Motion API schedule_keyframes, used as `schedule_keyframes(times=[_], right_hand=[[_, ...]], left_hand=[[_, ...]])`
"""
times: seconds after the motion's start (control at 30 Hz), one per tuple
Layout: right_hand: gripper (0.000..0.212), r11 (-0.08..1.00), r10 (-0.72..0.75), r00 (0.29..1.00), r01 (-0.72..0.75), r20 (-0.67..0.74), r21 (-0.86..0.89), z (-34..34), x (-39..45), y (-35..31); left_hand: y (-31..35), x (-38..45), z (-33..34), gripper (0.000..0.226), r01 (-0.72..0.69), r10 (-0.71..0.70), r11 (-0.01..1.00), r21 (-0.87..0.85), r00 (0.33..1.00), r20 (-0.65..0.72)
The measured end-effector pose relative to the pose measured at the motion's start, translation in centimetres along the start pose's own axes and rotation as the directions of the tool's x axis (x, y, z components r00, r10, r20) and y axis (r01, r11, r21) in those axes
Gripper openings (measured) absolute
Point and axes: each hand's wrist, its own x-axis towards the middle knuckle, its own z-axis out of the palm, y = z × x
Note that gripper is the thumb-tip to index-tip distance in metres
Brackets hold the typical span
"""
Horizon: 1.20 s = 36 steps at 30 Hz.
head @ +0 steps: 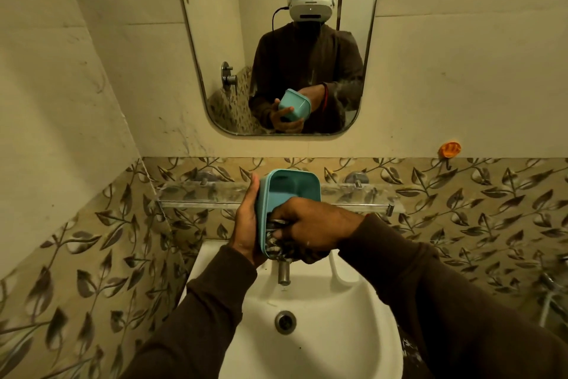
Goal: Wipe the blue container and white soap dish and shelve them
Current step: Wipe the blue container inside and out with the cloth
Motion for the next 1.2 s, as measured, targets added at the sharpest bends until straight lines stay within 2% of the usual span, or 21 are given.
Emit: schedule_keyframes(times=[0.07,0.13,0.17,0.23,0.27,0.3,0.33,0.43,0.5,0.6,0.67,0.73,0.83,0.93,1.03,1.2], right_hand=[[0.018,0.993,-0.002,1.000,0.000,0.013,0.116,-0.3,-0.1,0.2],[0.021,0.948,0.007,1.000,-0.005,-0.005,0.319,-0.3,-0.3,0.2],[0.023,0.885,0.023,0.999,-0.008,-0.027,0.465,-0.3,-0.3,0.2],[0.025,0.648,0.053,0.995,0.033,-0.088,0.761,-0.2,-0.2,0.0],[0.024,0.525,0.081,0.987,0.076,-0.138,0.848,-0.2,0.0,-0.2],[0.023,0.455,0.123,0.972,0.122,-0.198,0.882,-0.2,0.3,-0.3],[0.022,0.437,0.166,0.951,0.164,-0.259,0.884,-0.1,0.5,-0.4],[0.020,0.518,0.226,0.896,0.221,-0.382,0.826,0.2,1.2,-0.8],[0.018,0.672,0.186,0.886,0.200,-0.424,0.713,0.6,1.5,-0.8],[0.024,0.922,0.019,0.877,0.170,-0.479,0.348,1.2,1.9,-0.5],[0.037,0.989,-0.120,0.844,0.148,-0.523,0.011,1.5,2.5,0.1],[0.046,0.965,-0.199,0.808,0.065,-0.554,-0.252,2.0,3.0,0.6],[0.051,0.896,-0.243,0.797,-0.035,-0.553,-0.443,2.6,3.4,1.2],[0.051,0.872,-0.277,0.803,-0.021,-0.528,-0.489,2.8,3.4,1.5],[0.047,0.886,-0.332,0.795,0.078,-0.508,-0.457,2.3,3.1,1.7],[0.043,0.880,-0.353,0.866,0.178,-0.355,-0.441,1.3,2.3,1.8]], left_hand=[[0.4,0.1,-0.1,0.070,0.000,0.000,1.000,-0.001,1.000,0.020],[0.8,0.2,0.1,0.071,0.010,-0.009,0.999,-0.035,1.000,0.022],[1.0,0.3,0.1,0.073,0.008,-0.007,0.998,-0.061,1.000,0.019],[1.2,0.4,0.3,0.075,-0.013,0.017,0.991,-0.132,1.000,0.023],[1.2,0.4,0.5,0.076,-0.023,0.027,0.986,-0.166,0.999,0.025],[1.0,0.4,0.6,0.076,-0.023,0.028,0.982,-0.187,0.999,0.021],[0.8,0.4,0.9,0.075,-0.018,0.021,0.980,-0.200,1.000,0.014],[0.1,0.2,1.4,0.071,-0.010,0.008,0.968,-0.250,1.000,-0.008],[-0.1,0.0,1.6,0.069,-0.031,0.020,0.962,-0.271,0.999,-0.043],[0.0,-0.2,1.9,0.068,-0.047,0.030,0.961,-0.272,0.997,-0.066],[0.1,-0.2,2.0,0.066,-0.058,0.035,0.966,-0.251,0.995,-0.094],[-0.1,-0.4,2.1,0.067,-0.044,0.018,0.973,-0.228,0.993,-0.115],[-0.6,-0.8,2.0,0.067,-0.008,-0.018,0.974,-0.228,0.994,-0.110],[-0.7,-0.9,1.8,0.066,-0.006,-0.018,0.977,-0.212,0.994,-0.110],[-0.5,-0.7,1.4,0.066,-0.047,0.027,0.987,-0.154,0.991,-0.129],[-0.5,-0.4,0.9,0.066,-0.030,0.016,0.993,-0.116,0.993,-0.116]])
